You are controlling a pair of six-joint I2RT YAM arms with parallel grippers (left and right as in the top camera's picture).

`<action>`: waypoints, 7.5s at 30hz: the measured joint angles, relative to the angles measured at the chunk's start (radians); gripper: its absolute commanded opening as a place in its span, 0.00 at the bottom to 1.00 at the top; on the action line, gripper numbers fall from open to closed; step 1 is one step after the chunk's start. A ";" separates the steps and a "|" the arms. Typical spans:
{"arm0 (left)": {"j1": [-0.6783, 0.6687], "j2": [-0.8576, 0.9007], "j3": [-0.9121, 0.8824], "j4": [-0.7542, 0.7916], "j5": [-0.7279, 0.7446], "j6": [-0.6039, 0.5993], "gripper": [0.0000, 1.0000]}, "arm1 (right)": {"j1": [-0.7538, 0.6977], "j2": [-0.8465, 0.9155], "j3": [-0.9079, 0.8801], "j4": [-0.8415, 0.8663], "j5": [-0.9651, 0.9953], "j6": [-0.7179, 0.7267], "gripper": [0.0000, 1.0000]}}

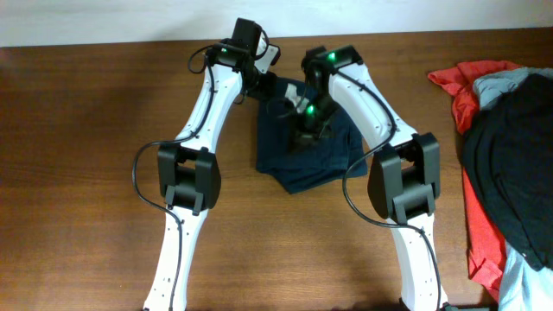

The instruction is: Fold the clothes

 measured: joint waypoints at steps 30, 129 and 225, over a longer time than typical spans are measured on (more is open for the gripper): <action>0.027 0.005 0.211 -0.197 0.061 -0.030 0.10 | -0.004 -0.170 -0.462 0.298 -0.071 -0.002 0.04; -0.103 -0.396 -0.574 -0.129 0.254 -0.185 0.24 | -0.285 -0.365 -0.893 0.624 0.124 0.045 0.19; 0.385 -0.217 -0.169 -0.150 0.109 -0.270 0.00 | -0.286 -0.703 -0.665 0.430 0.315 0.053 0.38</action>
